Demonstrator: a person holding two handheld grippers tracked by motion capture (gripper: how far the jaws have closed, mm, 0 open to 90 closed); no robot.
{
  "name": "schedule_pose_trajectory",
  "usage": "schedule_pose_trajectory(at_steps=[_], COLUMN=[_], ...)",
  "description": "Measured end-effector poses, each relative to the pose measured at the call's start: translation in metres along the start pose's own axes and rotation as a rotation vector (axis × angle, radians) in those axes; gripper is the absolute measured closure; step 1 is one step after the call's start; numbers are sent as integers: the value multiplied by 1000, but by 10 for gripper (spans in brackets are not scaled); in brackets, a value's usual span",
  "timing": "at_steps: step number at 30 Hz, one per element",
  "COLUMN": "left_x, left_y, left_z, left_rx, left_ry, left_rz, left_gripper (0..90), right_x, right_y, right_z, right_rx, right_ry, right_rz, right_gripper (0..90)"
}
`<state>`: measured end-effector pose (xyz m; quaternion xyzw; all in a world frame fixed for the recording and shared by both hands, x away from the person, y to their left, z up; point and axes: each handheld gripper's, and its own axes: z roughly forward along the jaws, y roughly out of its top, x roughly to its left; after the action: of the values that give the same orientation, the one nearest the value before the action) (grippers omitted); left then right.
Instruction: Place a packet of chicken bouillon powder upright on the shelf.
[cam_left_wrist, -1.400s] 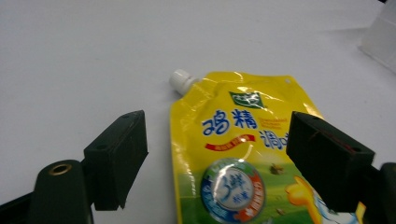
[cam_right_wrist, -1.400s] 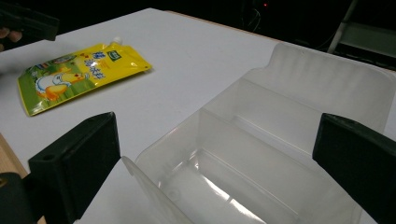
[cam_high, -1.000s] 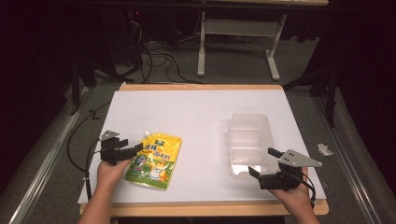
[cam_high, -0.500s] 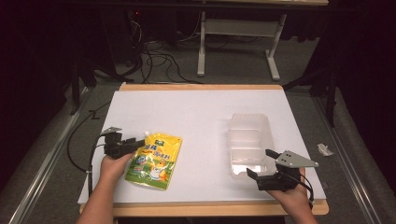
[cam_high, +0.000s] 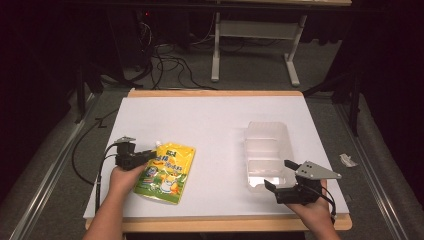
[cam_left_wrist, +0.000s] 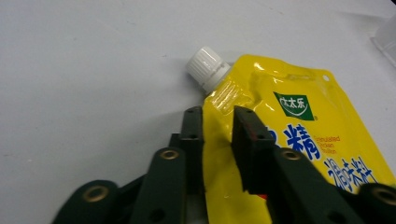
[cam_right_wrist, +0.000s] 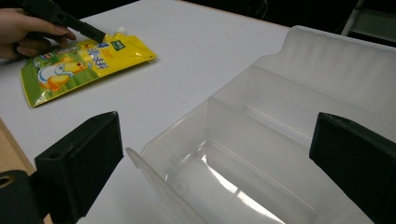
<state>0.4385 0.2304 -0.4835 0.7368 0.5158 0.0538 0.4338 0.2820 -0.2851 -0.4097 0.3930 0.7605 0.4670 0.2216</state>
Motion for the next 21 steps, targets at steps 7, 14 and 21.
schedule_pose_trajectory(at_steps=[7, 14, 21], left_x=[-18, -29, -45], left_y=[-2, -7, -13], left_z=[-3, -12, -38], left_rx=[-3, -51, -161], left_ry=[53, 106, 174], left_rz=[98, 141, 186], left_gripper=[900, 900, 900], right_x=[-1, -1, 1], right_y=[0, 0, 1], right_z=[1, -1, -3], right_rx=[0, -8, -16], right_ry=[5, 0, 6], right_rz=[10, 11, 12], right_gripper=[39, 42, 43])
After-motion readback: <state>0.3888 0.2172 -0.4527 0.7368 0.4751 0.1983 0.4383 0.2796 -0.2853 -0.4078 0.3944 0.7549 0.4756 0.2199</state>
